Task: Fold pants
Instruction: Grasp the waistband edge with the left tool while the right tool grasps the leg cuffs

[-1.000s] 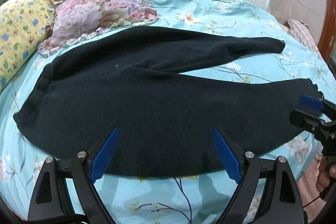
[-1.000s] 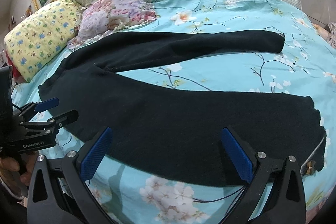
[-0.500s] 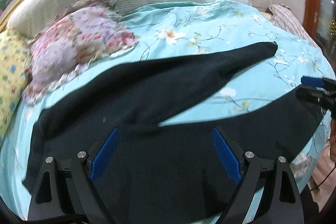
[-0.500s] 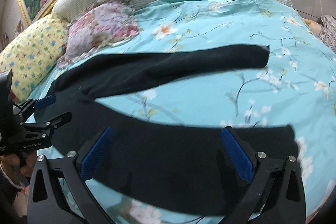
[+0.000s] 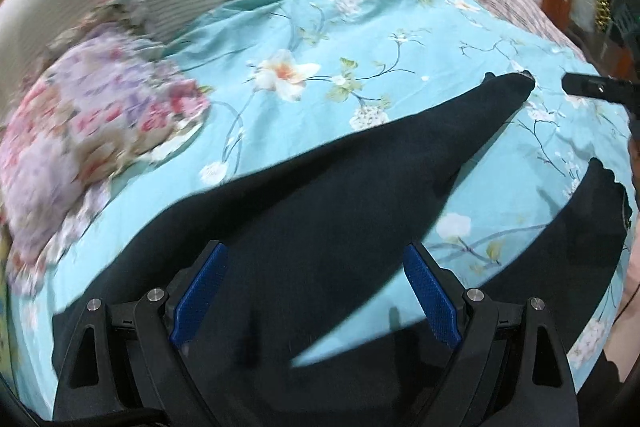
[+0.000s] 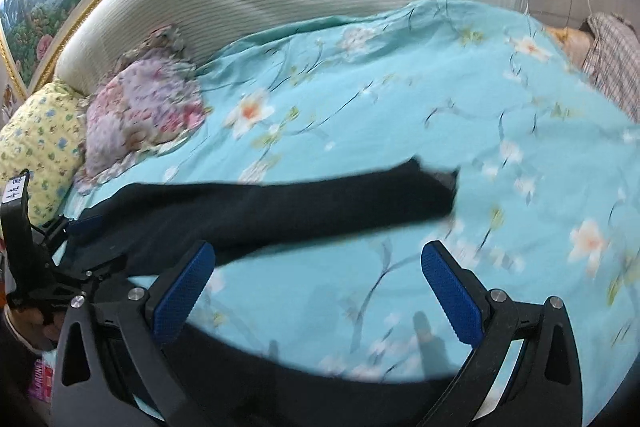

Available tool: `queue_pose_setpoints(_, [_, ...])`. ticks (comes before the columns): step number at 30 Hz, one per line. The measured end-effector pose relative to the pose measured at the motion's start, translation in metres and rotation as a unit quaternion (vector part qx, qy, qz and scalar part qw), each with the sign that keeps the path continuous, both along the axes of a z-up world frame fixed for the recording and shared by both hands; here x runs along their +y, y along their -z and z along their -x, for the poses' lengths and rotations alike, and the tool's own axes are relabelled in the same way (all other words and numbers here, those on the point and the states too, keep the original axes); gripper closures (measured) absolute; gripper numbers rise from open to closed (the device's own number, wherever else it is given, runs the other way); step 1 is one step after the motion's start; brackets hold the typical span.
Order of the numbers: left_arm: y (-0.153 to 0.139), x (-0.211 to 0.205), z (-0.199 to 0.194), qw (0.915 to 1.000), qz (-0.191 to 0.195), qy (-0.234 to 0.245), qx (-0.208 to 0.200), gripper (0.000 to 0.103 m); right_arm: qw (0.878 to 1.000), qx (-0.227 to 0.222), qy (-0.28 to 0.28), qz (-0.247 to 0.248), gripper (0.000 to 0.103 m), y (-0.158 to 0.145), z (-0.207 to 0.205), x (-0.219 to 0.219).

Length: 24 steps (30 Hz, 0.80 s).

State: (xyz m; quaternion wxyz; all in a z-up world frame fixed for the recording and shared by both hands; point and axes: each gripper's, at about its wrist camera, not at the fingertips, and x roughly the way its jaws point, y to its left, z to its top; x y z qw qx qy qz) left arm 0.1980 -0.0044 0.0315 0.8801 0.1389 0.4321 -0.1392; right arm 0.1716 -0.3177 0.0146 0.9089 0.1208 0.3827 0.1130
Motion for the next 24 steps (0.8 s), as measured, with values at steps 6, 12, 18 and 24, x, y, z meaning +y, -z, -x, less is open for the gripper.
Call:
queue_pose_setpoints(6, [0.007, -0.008, -0.059, 0.9982, 0.017, 0.036, 0.046, 0.013, 0.999, 0.013, 0.018, 0.024, 0.0, 0.006, -0.037, -0.035])
queue_pose_setpoints(12, [0.017, -0.027, -0.105, 0.9902, 0.024, 0.101, 0.094, 0.013, 0.999, 0.047, 0.017, 0.015, 0.001, 0.027, -0.072, -0.058])
queue_pose_setpoints(18, [0.041, -0.042, -0.135, 0.9794, 0.017, 0.134, 0.15, 0.013, 0.998, 0.066, -0.002, -0.016, 0.013, 0.041, -0.09, -0.064])
queue_pose_setpoints(24, [0.058, -0.048, -0.137, 0.97, 0.028, 0.142, 0.196, 0.06, 0.996, 0.085, -0.024, -0.033, 0.06, 0.053, -0.097, -0.06])
